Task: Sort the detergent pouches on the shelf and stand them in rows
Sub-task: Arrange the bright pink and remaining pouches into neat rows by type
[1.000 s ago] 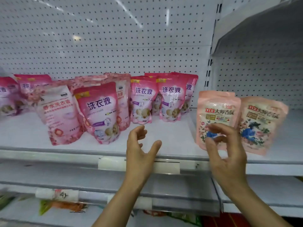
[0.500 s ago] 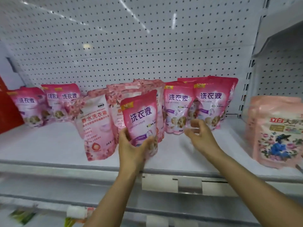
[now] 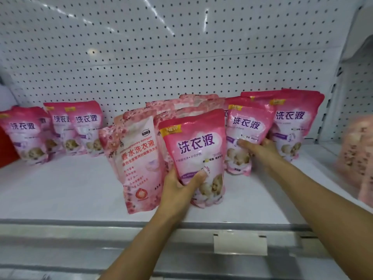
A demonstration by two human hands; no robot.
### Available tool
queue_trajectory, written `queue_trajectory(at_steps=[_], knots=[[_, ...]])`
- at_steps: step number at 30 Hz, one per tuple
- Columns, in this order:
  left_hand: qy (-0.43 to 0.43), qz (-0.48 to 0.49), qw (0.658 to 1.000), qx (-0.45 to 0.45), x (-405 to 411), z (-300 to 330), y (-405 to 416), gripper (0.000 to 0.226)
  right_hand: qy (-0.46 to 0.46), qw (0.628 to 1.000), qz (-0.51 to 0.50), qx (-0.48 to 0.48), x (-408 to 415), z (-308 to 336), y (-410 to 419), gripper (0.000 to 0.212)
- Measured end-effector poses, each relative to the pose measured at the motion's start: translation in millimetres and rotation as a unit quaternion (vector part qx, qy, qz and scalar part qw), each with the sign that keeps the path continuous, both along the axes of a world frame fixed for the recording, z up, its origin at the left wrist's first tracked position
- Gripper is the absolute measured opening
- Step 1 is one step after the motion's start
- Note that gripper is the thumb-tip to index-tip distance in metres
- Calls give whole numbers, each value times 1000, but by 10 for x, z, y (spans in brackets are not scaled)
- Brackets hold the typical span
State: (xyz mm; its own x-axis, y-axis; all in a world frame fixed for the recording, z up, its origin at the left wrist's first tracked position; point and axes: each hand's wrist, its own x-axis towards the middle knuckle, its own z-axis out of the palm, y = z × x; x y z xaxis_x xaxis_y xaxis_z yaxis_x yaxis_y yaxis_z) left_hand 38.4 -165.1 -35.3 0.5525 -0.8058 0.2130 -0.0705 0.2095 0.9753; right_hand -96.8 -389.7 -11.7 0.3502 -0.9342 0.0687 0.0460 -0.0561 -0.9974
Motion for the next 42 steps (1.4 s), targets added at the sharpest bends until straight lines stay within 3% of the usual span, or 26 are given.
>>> queue_trajectory(at_steps=[8,16,24,30,42], knots=[[20,0,999,-47,-103,-20,-99,45,-86,991,-98,22,95,-118,316,51],[51,51,996,-52,-190,28,-46,48,-126,977,-174,-2,-384,-14,747,21],[93,61,992,-53,-693,167,431,46,-187,973,-133,21,-1084,114,1589,9],[127,79,988,-41,-934,43,1165,25,-169,982,-83,24,-1292,-53,2265,7],[117,171,978,-34,-195,-109,2633,20,-103,994,36,18,-429,-162,3371,7]])
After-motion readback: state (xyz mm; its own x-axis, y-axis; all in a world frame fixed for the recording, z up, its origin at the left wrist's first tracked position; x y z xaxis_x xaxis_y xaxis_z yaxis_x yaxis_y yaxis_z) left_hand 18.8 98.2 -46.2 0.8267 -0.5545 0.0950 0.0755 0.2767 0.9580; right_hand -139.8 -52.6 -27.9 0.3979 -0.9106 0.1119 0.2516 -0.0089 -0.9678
